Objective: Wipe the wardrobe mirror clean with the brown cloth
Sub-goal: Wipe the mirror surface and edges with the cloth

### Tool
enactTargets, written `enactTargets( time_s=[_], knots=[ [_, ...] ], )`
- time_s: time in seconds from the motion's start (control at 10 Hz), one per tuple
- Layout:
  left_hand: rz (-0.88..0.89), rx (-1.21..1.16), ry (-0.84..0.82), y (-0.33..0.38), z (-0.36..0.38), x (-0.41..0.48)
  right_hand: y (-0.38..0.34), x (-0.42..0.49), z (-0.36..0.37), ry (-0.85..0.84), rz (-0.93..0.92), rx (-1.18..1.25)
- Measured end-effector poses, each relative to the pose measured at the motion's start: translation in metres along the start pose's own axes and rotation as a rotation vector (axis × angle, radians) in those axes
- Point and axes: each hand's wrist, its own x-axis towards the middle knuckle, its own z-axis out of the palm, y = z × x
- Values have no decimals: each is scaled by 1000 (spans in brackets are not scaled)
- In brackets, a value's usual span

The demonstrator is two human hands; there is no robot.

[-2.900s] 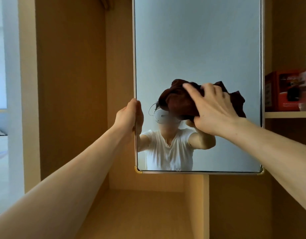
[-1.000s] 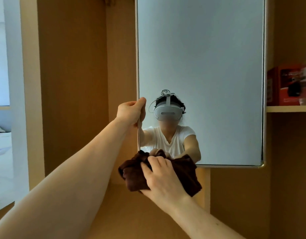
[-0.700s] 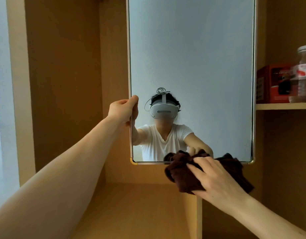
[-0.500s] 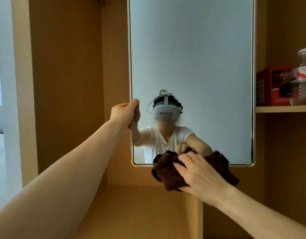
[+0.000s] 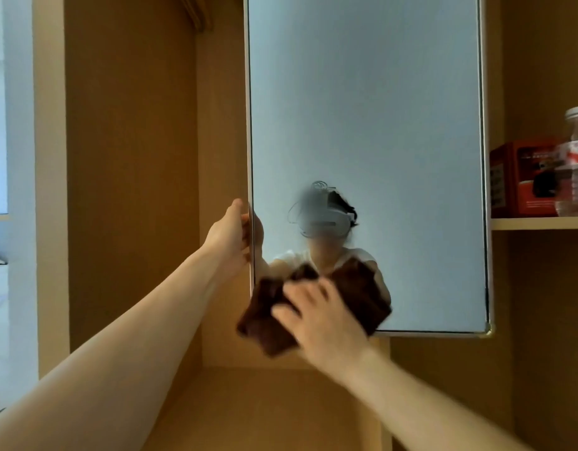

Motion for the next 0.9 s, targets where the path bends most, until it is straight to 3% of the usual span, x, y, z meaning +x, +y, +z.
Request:
enactTargets(
  time_s=[0.1, 0.2, 0.3, 0.4, 0.5, 0.6, 0.7, 0.8, 0.9],
  knots=[
    [-7, 48, -5, 1, -1, -5, -10, -16, 9, -78, -24, 121],
    [23, 94, -94, 1, -4, -19, 5, -13, -13, -201, 59, 511],
    [293, 197, -7, -3, -13, -41, 19, -22, -35, -189, 346, 1066],
    [489, 294, -60, -18, -23, -60, 37, -31, -46, -51, 536, 1422],
    [154, 259, -413, -40, -23, -75, 47, -28, -59, -73, 572, 1845],
    [-138, 92, -566, -61, 15, -83, 49, -18, -68, 13, 648, 2060],
    [-67, 96, -466, -61, 31, -87, 61, -12, -73, 116, 734, 1580],
    [-88, 70, -430, -43, 26, -93, 79, -18, -86, 95, 732, 1284],
    [-117, 109, -381, -30, 27, -95, 82, -30, -98, -142, 676, 1506]
  ],
)
